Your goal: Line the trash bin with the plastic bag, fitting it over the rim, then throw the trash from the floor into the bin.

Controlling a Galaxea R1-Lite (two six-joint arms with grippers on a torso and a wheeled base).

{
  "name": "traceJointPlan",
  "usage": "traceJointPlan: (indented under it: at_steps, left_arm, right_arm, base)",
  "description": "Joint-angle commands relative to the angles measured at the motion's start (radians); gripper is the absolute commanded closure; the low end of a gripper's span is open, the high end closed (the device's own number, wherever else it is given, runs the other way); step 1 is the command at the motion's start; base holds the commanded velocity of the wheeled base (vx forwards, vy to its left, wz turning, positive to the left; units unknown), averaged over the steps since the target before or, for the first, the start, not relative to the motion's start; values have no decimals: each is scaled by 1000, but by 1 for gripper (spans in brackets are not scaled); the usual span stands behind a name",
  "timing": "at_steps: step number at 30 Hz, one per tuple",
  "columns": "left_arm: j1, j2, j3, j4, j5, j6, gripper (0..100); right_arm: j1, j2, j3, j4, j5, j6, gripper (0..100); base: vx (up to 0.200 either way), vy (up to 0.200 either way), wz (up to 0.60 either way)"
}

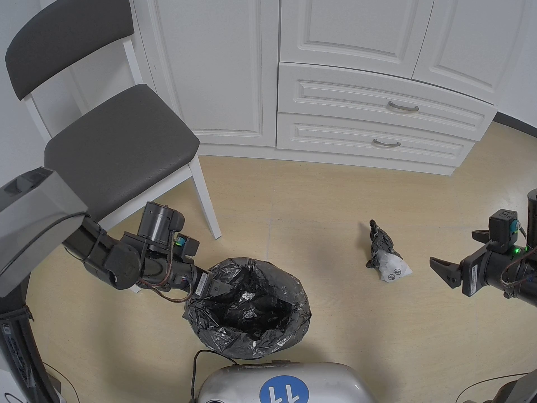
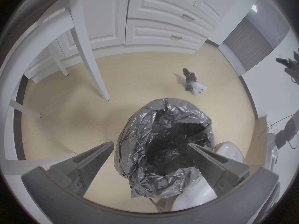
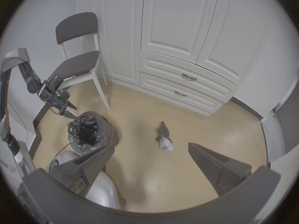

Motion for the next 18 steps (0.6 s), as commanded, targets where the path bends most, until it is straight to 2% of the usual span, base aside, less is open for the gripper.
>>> traceJointPlan:
  at_steps: [1,9,18]
  left_arm:
    - [4,-114,63,-6,-44,-14,0]
    - [4,-251,166,-24,-103,-44,0]
    - [-8,-387,235,-74,-109,-44,0]
  right_arm:
    - [-11,50,0,-55,10,15,0]
    - [-18,117,-38,-75,12,92,0]
    - [-21,180,-112,-65,5,170,0]
  base:
    - [0,0,0]
    - [0,0,0]
    - [0,0,0]
